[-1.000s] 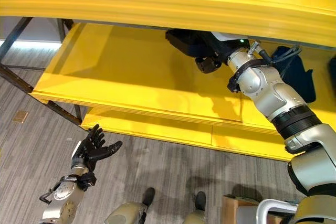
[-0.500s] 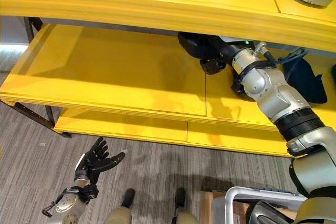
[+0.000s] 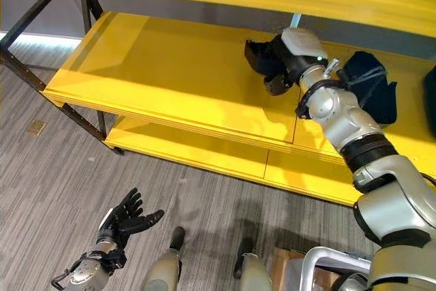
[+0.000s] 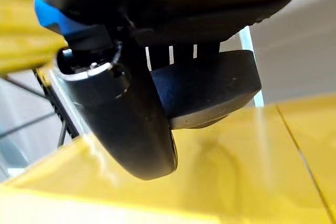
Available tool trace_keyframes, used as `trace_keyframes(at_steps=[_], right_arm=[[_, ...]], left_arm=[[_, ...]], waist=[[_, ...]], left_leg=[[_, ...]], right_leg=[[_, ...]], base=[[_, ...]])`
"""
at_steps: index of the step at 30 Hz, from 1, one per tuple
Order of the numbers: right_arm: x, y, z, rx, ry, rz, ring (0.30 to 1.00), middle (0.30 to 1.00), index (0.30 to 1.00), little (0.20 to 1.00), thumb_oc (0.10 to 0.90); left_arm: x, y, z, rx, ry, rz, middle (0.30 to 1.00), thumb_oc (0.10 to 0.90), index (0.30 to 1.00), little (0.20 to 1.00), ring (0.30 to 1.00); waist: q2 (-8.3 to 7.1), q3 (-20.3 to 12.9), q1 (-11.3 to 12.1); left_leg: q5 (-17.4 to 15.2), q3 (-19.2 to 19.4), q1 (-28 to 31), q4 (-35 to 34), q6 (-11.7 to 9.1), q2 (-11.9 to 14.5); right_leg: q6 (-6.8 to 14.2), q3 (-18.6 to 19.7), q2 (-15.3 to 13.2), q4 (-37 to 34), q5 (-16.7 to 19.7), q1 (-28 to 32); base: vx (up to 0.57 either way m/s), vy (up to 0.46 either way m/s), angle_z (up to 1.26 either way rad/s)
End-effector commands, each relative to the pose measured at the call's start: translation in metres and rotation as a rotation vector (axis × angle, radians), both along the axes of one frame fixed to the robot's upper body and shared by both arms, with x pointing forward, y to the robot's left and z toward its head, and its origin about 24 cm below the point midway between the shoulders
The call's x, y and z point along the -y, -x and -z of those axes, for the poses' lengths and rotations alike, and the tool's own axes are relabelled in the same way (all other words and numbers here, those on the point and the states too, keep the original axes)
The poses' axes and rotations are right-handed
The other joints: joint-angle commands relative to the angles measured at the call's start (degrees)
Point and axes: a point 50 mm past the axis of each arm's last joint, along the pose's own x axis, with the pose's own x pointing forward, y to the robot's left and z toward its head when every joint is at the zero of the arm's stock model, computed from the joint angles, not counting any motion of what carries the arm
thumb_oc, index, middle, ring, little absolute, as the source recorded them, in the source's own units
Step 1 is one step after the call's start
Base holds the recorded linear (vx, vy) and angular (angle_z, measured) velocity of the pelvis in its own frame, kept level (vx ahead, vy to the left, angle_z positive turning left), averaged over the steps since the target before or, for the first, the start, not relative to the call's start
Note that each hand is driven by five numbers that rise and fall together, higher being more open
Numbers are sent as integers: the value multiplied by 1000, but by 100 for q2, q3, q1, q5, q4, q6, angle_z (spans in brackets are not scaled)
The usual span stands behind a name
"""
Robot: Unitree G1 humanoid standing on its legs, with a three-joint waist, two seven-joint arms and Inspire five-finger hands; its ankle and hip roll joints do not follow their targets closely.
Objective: Move parts from the plastic box to the shelf.
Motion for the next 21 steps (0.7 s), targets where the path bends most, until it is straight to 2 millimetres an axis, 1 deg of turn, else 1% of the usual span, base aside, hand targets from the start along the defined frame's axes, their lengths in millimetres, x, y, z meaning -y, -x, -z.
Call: trace_keyframes(at_steps=[1, 3, 5, 10, 13, 14, 21], right_arm=[[-17, 11, -94, 338, -76, -69, 300, 300, 300, 300, 400], [-10, 9, -95, 333, -64, -27, 300, 300, 300, 300, 400], [-6, 9, -97, 338, -71, -10, 300, 300, 300, 300, 400], [14, 5, -92, 310, -93, 86, 300, 300, 300, 300, 400], [24, 3, -90, 292, -98, 146, 300, 300, 300, 300, 400], [24, 3, -90, 292, -98, 145, 300, 300, 300, 300, 400], [42, 1, -85, 274, -157, 240, 300, 300, 300, 300, 400]], left_arm=[[-9, -18, -40, 214, -32, 2, 1000, 900, 1000, 1000, 1000], [-7, -19, -40, 219, -29, 5, 1000, 900, 1000, 1000, 1000], [-6, -20, -41, 224, -24, 7, 1000, 900, 1000, 1000, 1000], [1, -24, -41, 228, -20, 21, 1000, 900, 1000, 1000, 1000], [3, -26, -42, 232, -14, 23, 1000, 900, 1000, 1000, 1000], [3, -26, -42, 232, -14, 23, 1000, 900, 1000, 1000, 1000], [6, -29, -43, 238, -14, 35, 1000, 900, 1000, 1000, 1000]], waist=[[-123, -86, 90], [-96, -4, 132], [-77, 24, 145], [15, 186, 174], [41, 225, 153], [42, 224, 152], [87, 282, 130]], left_leg=[[-606, 45, -77, 727, 141, -31], [-833, 30, -297, 1172, 168, -93], [-891, 20, -387, 1289, 173, -104], [-1209, -42, -817, 1985, 241, -214], [-1262, -59, -932, 2089, 239, -258], [-1263, -59, -935, 2091, 239, -258], [-1265, -84, -989, 2078, 235, -277]], right_leg=[[278, 94, -216, -168, -150, 439], [255, 175, -271, 156, -319, 302], [254, 199, -287, 274, -359, 209], [185, 324, -360, 859, -581, -182], [182, 372, -383, 945, -601, -285], [182, 372, -383, 946, -602, -288], [197, 437, -357, 964, -585, -379]], base=[[-23, 86, 15], [-16, 73, 7], [-16, 40, 4], [-21, 56, 2], [-13, 39, 0], [-8, 23, 5], [0, 2, 1]])
